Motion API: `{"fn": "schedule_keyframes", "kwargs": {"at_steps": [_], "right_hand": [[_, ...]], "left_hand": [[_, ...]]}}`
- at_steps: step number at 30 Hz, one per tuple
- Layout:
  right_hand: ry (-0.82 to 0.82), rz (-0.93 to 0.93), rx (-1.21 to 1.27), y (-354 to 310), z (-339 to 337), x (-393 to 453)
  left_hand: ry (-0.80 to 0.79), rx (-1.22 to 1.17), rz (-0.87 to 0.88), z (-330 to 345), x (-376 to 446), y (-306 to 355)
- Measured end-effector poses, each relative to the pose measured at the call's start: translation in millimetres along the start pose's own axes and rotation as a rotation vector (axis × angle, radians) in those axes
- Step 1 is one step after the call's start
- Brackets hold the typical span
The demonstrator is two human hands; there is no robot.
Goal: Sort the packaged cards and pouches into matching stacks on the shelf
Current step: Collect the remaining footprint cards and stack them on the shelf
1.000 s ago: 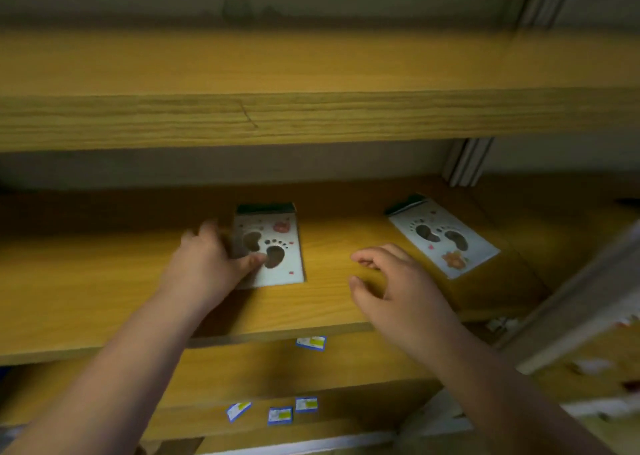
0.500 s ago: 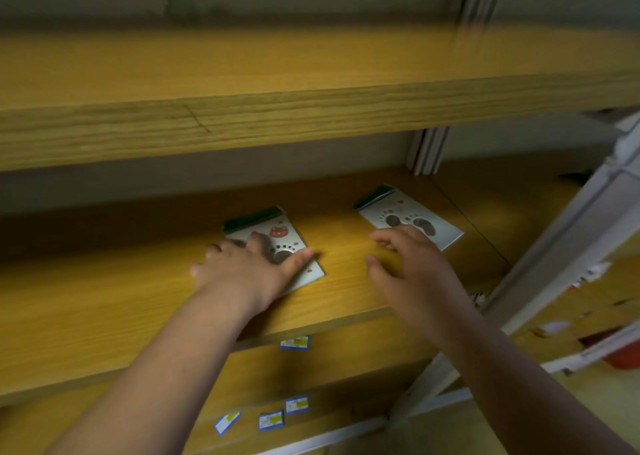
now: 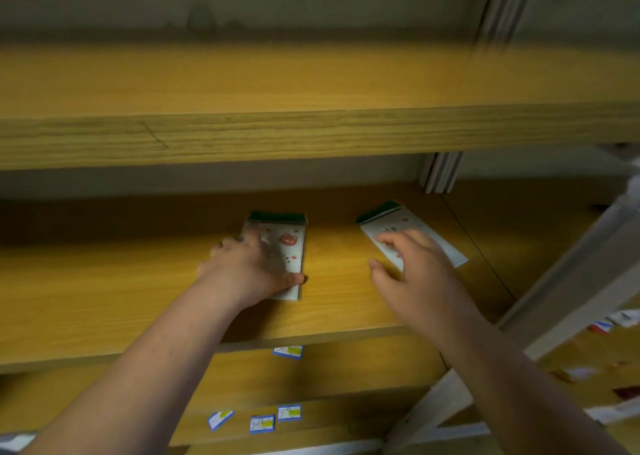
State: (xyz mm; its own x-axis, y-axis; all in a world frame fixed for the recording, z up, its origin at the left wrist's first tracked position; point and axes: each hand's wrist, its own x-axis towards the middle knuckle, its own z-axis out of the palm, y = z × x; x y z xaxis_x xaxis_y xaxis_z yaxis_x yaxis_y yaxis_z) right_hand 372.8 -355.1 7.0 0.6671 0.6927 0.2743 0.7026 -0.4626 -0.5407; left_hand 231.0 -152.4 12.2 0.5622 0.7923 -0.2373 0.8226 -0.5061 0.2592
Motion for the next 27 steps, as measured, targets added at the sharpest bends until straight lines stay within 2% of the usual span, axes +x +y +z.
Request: {"fn": "schedule_keyframes", "kwargs": {"at_steps": [5,7,10,12,15,18,22,27], "right_hand": [[0.09,0.087,-0.17,24,-14,15],[0.036,0.153,-0.312,35,-18,18],[-0.145,0.287,-0.419,49,-23,23],[-0.208,0.31,-0.456,50,-21,25],[-0.175,0.309,-0.462,47,-19,25],[-0.179,0.393,-0.445,42,-19,28],[-0.222,0.441,-0.399,34,-25,31],[-0.258,0.544,-0.173,30,-25,16]], "left_hand": [[0.119,-0.199,-0.01,-5,-4,-3],[0.2,-0.304,0.039,-5,-8,-9],[0.262,-0.557,0.105,-3,-19,-15],[0.211,-0.767,0.097,1,-27,-20],[0.095,-1.046,0.118,9,-37,-24],[0.055,-1.264,0.12,15,-39,-29],[0.086,-1.415,0.058,24,-38,-29],[-0.047,-1.529,0.039,30,-30,-23]]}}
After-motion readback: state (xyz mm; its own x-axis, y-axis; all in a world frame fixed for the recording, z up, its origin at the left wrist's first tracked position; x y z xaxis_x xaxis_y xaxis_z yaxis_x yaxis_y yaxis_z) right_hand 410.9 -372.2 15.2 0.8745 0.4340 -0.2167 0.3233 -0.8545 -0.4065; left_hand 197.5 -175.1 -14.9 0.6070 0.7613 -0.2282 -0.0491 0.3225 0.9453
